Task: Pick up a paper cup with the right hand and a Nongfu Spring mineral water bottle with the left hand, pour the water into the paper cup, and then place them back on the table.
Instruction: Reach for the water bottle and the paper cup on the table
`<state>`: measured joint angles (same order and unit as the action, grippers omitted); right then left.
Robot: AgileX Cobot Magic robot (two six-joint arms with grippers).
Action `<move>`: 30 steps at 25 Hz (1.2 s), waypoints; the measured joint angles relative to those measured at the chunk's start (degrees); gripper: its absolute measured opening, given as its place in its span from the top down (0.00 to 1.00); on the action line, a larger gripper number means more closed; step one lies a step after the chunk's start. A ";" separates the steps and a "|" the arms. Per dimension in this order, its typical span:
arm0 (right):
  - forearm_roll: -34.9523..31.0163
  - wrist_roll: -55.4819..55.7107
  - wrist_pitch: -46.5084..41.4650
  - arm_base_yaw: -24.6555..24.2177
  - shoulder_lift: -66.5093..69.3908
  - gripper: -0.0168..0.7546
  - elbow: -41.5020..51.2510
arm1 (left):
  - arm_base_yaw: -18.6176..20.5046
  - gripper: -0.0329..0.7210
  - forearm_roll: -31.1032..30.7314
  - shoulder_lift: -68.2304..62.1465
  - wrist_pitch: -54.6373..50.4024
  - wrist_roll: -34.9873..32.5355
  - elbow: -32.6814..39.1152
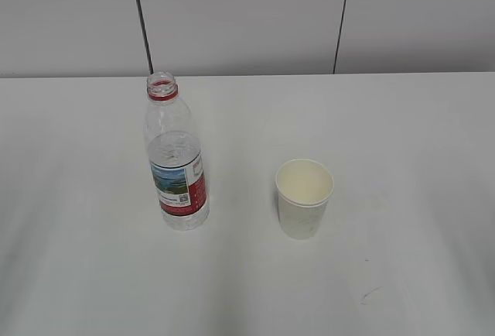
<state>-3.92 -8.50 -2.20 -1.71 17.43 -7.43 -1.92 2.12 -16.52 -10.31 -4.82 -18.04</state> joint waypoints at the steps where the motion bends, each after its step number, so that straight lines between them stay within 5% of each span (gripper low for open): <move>1: 0.00 0.00 0.60 0.00 0.96 0.22 0.00 | 0.00 0.24 0.00 -0.98 0.47 0.00 0.00; 30: 2.75 0.00 10.41 0.00 16.01 0.22 0.04 | 0.00 0.25 -2.12 -22.19 22.07 -0.18 3.69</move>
<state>-1.17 -8.50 8.21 -1.71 33.44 -7.39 -1.92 0.00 -38.71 11.76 -5.00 -14.35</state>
